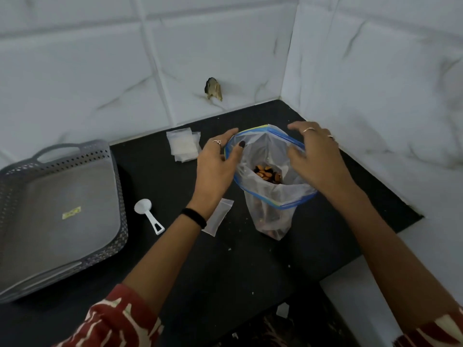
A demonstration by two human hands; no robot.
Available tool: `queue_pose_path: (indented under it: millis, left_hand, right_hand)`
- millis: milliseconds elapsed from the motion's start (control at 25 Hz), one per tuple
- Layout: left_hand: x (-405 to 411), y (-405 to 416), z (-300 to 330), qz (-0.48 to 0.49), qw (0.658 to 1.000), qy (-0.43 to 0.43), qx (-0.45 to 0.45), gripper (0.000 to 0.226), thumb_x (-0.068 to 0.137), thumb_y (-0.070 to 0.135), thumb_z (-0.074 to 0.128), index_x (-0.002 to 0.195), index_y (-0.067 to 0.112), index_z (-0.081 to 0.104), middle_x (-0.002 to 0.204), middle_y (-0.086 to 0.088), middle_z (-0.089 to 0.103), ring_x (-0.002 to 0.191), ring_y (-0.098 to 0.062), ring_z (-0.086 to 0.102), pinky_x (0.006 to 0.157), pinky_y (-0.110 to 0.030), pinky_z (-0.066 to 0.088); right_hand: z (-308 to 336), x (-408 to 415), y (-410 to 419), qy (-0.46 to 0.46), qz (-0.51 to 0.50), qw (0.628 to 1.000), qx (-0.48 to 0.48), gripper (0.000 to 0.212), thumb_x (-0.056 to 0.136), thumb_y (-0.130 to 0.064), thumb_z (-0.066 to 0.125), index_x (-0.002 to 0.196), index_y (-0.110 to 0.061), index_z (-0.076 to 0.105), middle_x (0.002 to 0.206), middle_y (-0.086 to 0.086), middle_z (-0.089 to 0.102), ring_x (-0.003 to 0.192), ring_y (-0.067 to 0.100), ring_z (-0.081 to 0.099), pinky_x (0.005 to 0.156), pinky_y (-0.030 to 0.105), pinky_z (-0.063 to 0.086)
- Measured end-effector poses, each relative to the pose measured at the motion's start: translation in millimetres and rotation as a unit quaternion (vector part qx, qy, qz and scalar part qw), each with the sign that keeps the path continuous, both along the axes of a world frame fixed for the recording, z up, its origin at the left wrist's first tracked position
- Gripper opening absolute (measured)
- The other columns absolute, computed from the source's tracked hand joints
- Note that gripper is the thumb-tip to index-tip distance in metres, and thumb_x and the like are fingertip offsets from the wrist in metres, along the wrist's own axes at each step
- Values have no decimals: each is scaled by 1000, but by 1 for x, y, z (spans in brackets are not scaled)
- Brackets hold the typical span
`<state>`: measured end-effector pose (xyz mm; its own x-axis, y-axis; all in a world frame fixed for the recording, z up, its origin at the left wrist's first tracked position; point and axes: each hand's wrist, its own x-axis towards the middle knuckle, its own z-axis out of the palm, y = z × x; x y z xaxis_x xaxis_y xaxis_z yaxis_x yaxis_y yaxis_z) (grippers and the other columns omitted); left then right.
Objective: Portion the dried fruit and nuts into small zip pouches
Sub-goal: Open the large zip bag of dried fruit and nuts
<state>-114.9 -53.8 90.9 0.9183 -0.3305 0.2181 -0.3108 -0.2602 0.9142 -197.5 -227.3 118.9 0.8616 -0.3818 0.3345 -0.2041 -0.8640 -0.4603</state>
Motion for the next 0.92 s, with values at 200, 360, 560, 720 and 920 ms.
queue_pose_path:
  millis: [200,360,560,720,920]
  left_hand:
    - [8,-5,3,-25,998,-40,45,43,92,24,62,135,24,53,130,0,54,114,-11,56,100,-30,49]
    - [13,-16,-1,-28,993,-95,65,41,94,26,60,135,23,53,116,6,56,103,-1,50,87,-6,38]
    - [21,-21,0,-37,989,-141,36,26,100,26,49,96,8,68,92,-5,65,81,-10,58,75,-23,48]
    - [23,-31,13,-89,990,99,-38,37,101,28,46,75,3,53,72,-11,49,65,-15,44,63,-30,40]
    - [25,-40,20,-99,843,490,-196,38,101,30,45,112,-2,61,106,-21,67,83,-27,66,70,-37,58]
  right_hand:
    - [1,15,1,103,13,995,-4,64,83,-36,66,138,-21,37,133,5,49,120,26,49,100,45,43]
    - [-9,23,2,118,-24,991,-52,41,95,-36,51,132,-22,43,115,4,60,104,24,60,85,40,50]
    - [4,25,-10,80,42,972,218,28,95,-30,52,71,-17,58,69,3,56,67,17,54,62,32,42]
    - [12,26,-8,81,40,874,477,24,94,-25,55,84,-12,73,84,12,73,83,27,67,77,37,53]
    - [3,25,-12,156,-18,724,672,23,91,-23,57,97,-6,70,82,9,69,77,21,65,78,33,52]
